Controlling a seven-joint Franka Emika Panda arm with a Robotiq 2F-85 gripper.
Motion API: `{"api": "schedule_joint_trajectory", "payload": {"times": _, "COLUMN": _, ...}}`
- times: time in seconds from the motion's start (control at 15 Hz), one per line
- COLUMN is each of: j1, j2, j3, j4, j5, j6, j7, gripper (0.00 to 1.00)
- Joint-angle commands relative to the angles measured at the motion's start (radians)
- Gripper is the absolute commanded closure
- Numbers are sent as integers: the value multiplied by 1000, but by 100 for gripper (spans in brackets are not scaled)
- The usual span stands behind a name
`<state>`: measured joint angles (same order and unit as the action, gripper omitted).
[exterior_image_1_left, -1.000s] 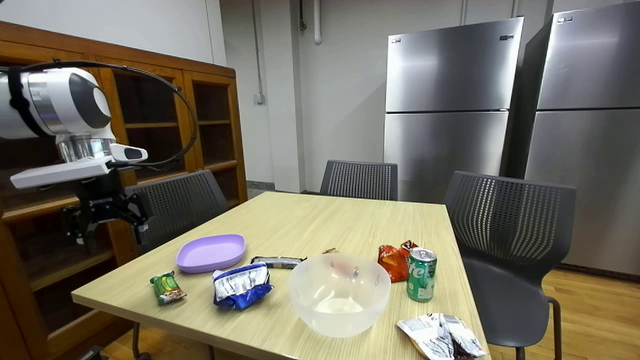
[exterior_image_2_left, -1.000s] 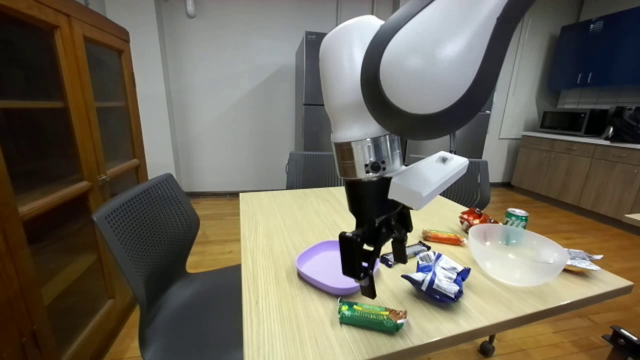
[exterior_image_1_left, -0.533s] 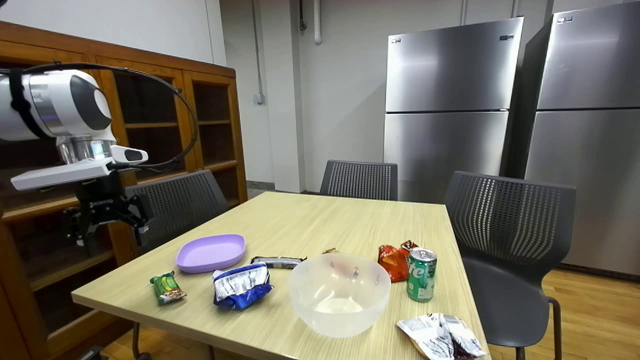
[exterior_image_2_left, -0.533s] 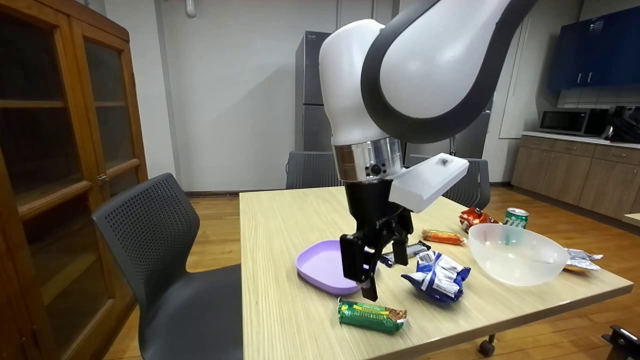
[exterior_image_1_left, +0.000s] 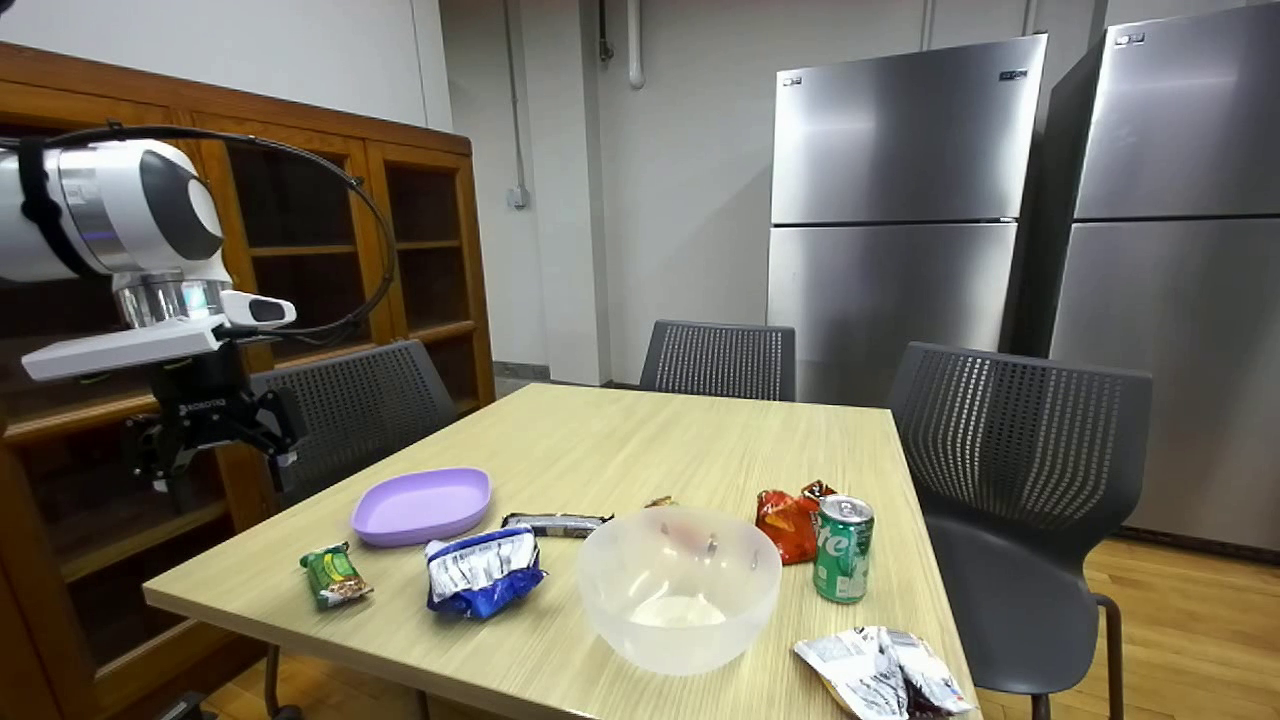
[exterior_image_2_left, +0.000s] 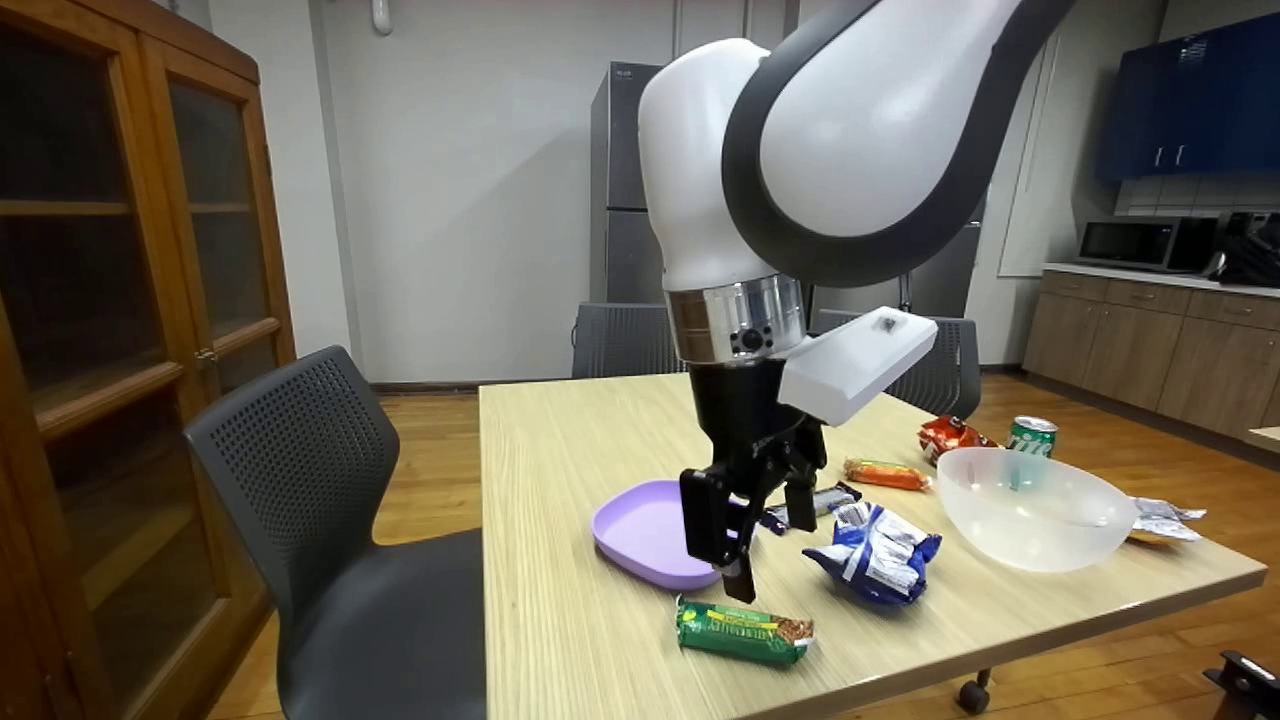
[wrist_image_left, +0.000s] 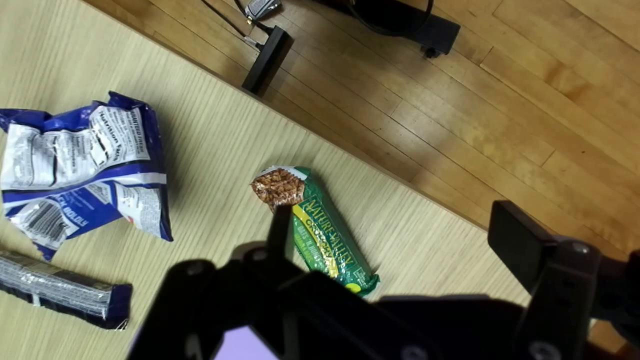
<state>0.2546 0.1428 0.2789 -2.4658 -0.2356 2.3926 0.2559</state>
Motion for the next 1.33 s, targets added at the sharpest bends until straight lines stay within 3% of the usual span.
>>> {"api": "schedule_joint_trajectory", "payload": {"times": 0.0, "j1": 17, "j2": -2, "j3": -17, "j4": 0, "j5": 5, "j6": -1, "j7": -4, "gripper": 0}}
{"api": "schedule_joint_trajectory", "payload": {"times": 0.4, "j1": 22, "j2": 40, "j3": -23, "j4": 4, "j5": -9, "j6": 57, "j7": 3, "gripper": 0}}
{"api": "schedule_joint_trajectory", "payload": {"times": 0.6, "j1": 25, "j2": 87, "j3": -44, "j4": 8, "j5": -43, "j6": 144, "j7": -14, "gripper": 0}}
{"api": "schedule_joint_trajectory", "payload": {"times": 1.27, "j1": 32, "j2": 288, "j3": -146, "j4": 78, "j5": -146, "j6": 287, "j7": -201, "gripper": 0}}
